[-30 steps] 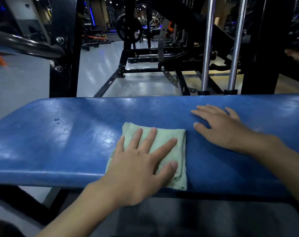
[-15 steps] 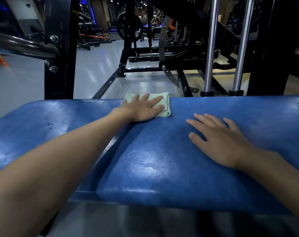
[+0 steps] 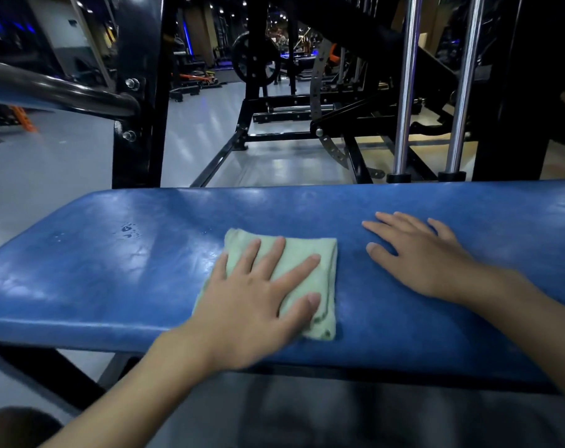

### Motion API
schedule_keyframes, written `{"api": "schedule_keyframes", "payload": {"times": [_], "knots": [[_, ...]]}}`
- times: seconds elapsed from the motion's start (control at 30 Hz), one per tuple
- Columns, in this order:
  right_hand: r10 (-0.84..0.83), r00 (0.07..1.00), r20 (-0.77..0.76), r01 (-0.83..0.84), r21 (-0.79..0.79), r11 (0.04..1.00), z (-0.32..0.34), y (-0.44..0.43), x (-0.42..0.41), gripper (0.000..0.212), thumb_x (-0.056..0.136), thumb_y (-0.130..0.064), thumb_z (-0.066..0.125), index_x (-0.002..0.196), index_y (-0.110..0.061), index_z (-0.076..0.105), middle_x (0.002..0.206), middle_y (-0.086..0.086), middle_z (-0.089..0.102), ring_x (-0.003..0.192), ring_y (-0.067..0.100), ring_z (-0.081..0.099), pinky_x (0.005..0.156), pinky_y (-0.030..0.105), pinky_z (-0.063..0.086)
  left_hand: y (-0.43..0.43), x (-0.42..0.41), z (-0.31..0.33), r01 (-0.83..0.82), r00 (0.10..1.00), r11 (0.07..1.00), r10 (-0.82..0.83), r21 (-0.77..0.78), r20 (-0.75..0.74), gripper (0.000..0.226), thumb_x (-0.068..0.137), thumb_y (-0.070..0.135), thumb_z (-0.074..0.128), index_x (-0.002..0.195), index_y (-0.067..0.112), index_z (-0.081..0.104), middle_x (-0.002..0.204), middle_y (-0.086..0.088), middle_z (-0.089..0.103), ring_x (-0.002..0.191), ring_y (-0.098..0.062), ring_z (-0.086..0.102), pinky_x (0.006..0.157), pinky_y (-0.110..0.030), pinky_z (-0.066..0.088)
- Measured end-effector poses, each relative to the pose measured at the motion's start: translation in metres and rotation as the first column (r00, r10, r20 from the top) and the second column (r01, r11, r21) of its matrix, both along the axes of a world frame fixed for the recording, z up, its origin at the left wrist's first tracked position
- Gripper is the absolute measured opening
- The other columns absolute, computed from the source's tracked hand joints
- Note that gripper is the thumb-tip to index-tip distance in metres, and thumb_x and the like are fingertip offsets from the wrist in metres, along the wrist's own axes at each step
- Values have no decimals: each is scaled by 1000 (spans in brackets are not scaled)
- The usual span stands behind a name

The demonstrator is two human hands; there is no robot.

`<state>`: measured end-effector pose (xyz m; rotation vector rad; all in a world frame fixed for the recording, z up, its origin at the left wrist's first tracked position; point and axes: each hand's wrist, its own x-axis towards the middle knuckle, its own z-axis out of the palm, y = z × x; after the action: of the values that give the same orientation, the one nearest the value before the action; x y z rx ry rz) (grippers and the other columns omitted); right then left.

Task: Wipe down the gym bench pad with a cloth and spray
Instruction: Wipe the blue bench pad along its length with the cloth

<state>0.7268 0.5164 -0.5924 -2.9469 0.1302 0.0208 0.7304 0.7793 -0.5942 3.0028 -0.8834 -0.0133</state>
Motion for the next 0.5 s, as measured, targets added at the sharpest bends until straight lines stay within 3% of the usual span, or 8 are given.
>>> {"api": "schedule_keyframes", "payload": {"times": [0.1,0.2,0.37,0.5], "knots": [[27,999,25,-25,-69,997,8,4,2,56,100,-54,23,154,-38,22,165,-11,11,151,7,0,119,49,-12,8,-16,-1,-17,1000,1000,17,-23,-19,56,71,79,-13,126,77,-24,166,12,-13,152,-20,-13,120,-53,-1],[71,997,40,-71,3,997,12,15,7,57,100,-57,23,154,-41,17,164,-15,6,150,4,-4,120,45,-13,4,1,-1,-16,1000,999,15,-38,-22,59,70,81,-9,128,77,-20,166,12,-9,153,-20,-10,120,-55,1],[72,997,-8,-72,-3,997,-4,24,12,60,97,-62,16,154,-44,12,164,-18,-2,150,5,-7,121,46,-7,-11,75,0,-57,996,998,56,-16,-72,55,91,77,17,143,69,0,167,12,-3,153,-19,-5,119,-57,0],[69,998,5,-69,-12,998,-4,24,11,60,96,-61,16,154,-44,13,164,-18,-1,150,4,-7,121,46,-5,-33,150,3,-94,989,996,93,-3,-112,55,92,75,16,145,66,4,167,11,-3,153,-23,-4,118,-60,-1]]}}
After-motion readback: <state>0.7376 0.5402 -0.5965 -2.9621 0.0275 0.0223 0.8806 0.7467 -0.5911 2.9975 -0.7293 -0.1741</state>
